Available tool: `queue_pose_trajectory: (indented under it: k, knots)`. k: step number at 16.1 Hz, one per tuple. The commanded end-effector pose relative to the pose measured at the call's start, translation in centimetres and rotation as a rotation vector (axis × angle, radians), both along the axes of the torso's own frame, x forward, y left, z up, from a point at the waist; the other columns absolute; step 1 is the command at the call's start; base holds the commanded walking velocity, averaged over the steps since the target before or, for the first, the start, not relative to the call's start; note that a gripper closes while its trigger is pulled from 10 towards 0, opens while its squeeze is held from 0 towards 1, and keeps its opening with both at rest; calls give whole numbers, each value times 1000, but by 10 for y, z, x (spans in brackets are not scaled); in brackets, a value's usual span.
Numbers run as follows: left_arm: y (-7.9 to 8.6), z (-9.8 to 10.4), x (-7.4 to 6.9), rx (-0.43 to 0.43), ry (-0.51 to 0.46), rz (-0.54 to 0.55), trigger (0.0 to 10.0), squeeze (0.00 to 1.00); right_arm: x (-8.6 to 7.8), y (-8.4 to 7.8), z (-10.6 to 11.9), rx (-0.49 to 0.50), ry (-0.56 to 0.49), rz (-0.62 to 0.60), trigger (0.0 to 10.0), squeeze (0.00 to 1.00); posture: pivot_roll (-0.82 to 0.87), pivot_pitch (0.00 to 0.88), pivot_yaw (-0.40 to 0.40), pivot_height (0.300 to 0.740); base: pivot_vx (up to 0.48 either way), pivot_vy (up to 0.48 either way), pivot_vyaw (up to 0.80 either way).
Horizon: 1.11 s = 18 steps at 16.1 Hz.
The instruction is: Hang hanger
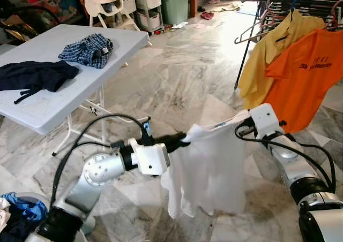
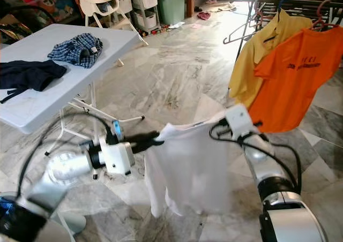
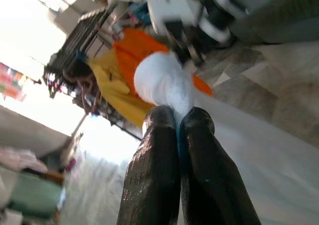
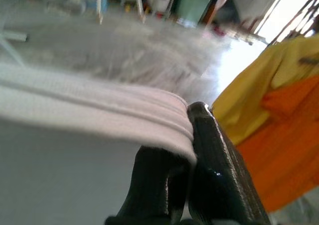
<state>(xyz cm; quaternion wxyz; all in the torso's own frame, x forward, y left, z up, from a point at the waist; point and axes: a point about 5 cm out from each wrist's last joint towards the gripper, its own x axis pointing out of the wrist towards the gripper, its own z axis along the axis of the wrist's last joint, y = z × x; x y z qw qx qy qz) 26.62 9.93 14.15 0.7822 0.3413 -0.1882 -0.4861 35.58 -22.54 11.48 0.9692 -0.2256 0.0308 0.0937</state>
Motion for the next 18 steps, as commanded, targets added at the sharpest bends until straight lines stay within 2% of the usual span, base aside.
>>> queue_pose_trajectory:
  k: [1, 5, 6, 7, 8, 9, 10, 13, 16, 18]
  knots:
    - [1, -12, 1, 7, 34, 43, 10000, 0, 4, 7, 15, 47, -77, 12, 0, 0, -4, 49, 70, 740, 0, 0, 0]
    - [-12, -41, 1, -38, 159, 115, 10000, 0, 6, 18, 31, 103, -151, 31, 0, 0, -30, 51, 67, 740, 0, 0, 0]
    - [-14, -49, 3, -69, 210, 159, 10000, 110, 6, 21, 34, 115, -163, 39, 0, 0, -43, 54, 66, 740, 0, 0, 0]
    - [-16, -56, 4, -91, 254, 190, 10000, 945, 6, 24, 37, 127, -171, 44, 0, 0, -47, 54, 66, 740, 0, 0, 0]
    - [-18, -64, 4, -126, 338, 216, 10000, 1000, 6, 25, 39, 144, -174, 42, 0, 0, -53, 56, 65, 740, 0, 0, 0]
    - [-19, -71, 3, -139, 374, 236, 10000, 1000, 6, 25, 40, 156, -179, 35, 0, 0, -57, 58, 63, 740, 0, 0, 0]
    - [-21, -80, 1, -160, 449, 253, 10000, 1000, 6, 26, 42, 175, -184, 23, 0, 0, -64, 63, 60, 740, 0, 0, 0]
    - [-22, -92, -1, -218, 546, 306, 10000, 1000, 6, 28, 47, 206, -190, 9, 0, 0, -75, 66, 59, 740, 0, 0, 0]
    - [-33, -113, -3, -275, 743, 370, 10000, 1000, 10, 38, 61, 260, -207, 6, 0, 0, -100, 65, 52, 740, 0, 0, 0]
    - [-37, -118, -3, -294, 797, 387, 10000, 1000, 11, 43, 67, 274, -212, 15, 0, 0, -118, 63, 50, 740, 0, 0, 0]
